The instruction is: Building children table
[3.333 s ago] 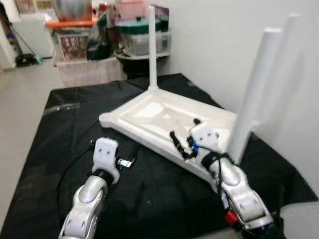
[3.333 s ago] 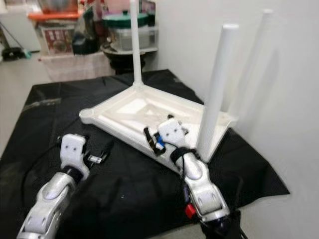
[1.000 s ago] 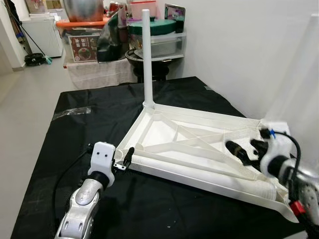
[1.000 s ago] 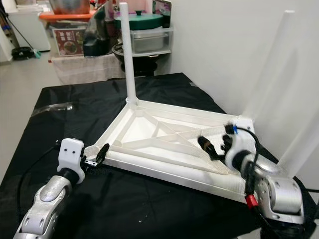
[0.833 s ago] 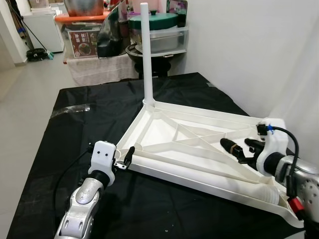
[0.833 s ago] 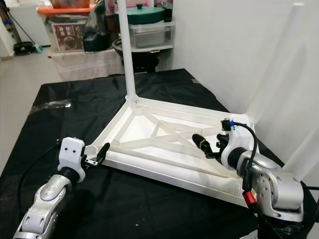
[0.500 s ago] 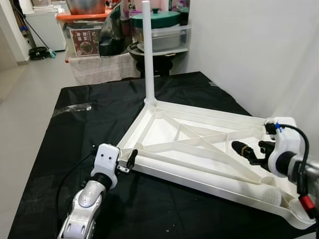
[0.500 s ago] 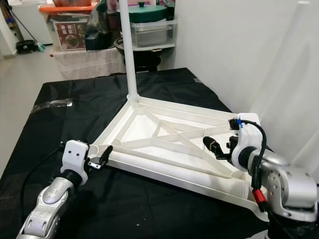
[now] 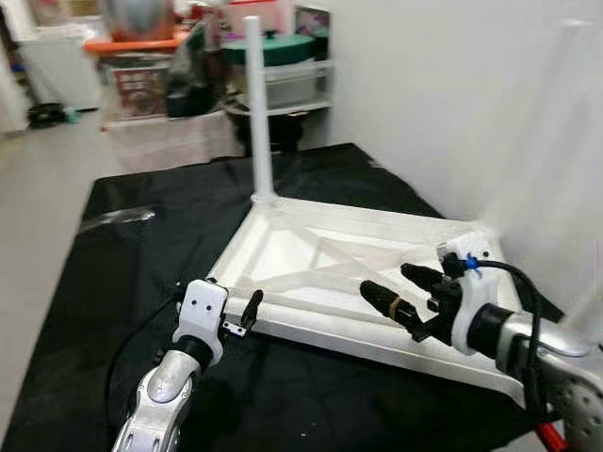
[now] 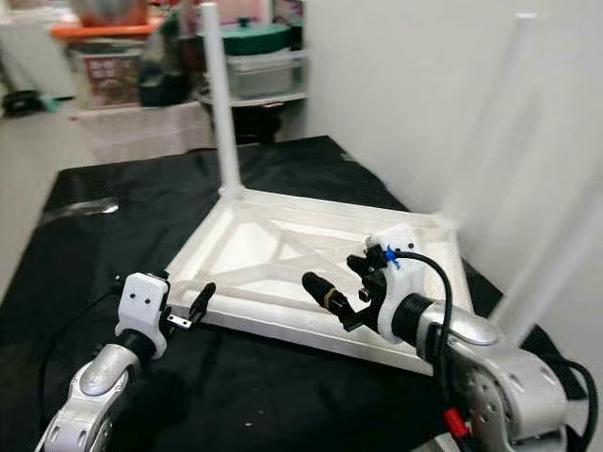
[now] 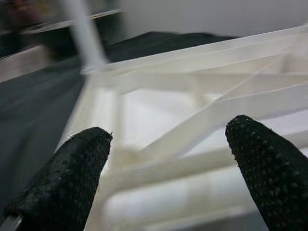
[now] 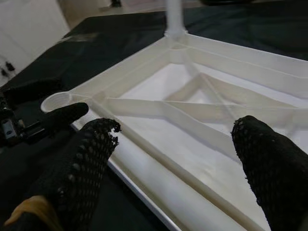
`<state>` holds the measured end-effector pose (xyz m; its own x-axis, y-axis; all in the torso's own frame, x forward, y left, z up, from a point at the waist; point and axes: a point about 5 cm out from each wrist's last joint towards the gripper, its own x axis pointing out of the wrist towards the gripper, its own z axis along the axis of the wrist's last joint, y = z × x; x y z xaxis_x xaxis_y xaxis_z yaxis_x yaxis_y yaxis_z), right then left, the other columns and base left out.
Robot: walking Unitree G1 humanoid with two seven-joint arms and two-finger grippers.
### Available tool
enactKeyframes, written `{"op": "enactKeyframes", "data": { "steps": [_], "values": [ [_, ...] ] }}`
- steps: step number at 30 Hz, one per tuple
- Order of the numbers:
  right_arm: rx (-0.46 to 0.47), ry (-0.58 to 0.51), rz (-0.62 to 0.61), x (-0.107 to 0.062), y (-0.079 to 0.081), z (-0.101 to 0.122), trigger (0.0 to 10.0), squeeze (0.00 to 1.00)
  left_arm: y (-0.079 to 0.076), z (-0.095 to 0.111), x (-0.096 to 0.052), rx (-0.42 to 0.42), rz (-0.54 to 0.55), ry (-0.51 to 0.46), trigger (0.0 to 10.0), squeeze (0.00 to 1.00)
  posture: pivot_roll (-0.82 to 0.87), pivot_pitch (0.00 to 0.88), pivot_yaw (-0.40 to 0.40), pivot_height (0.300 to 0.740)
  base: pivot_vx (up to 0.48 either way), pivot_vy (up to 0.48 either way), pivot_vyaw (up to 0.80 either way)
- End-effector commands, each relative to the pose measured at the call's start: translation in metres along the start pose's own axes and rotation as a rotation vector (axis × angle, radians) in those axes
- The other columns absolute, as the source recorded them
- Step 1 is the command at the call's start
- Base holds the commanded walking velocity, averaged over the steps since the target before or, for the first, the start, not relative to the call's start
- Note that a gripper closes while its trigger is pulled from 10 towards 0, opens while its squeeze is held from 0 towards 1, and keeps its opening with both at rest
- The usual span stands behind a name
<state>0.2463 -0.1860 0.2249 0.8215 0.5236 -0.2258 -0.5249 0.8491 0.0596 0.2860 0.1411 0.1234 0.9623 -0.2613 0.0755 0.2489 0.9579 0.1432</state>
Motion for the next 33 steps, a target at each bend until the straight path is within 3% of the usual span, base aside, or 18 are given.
{"op": "enactKeyframes", "data": {
  "steps": [1,10,20,26,33],
  "values": [
    [-0.007,-0.007,0.024,-0.005,0.002,0.003,10.0,0.0,-0.002,0.002,0.002,0.003,-0.013,-0.014,10.0,0.0,-0.06,0.0,-0.009,0.74,0.0,0.0,-0.8],
    [-0.036,0.003,0.14,-0.014,0.015,-0.004,10.0,0.0,-0.002,0.003,0.005,0.019,-0.023,-0.02,10.0,0.0,-0.06,0.0,-0.008,0.74,0.0,0.0,-0.8],
    [-0.026,-0.016,0.147,-0.035,-0.001,-0.012,10.0,0.0,-0.001,0.001,0.004,0.025,-0.014,-0.018,10.0,0.0,-0.07,0.0,-0.007,0.74,0.0,0.0,-0.09],
    [0.018,0.074,0.056,-0.031,-0.012,-0.031,10.0,0.0,0.001,0.001,0.002,0.022,-0.016,-0.02,10.0,0.0,-0.05,0.0,-0.006,0.74,0.0,0.0,0.0],
    [0.097,0.247,-0.11,-0.025,-0.036,-0.057,10.0,0.0,0.005,-0.001,0.0,0.033,-0.015,-0.008,10.0,0.0,-0.05,0.0,-0.011,0.74,0.0,0.0,0.0]
  ]
}}
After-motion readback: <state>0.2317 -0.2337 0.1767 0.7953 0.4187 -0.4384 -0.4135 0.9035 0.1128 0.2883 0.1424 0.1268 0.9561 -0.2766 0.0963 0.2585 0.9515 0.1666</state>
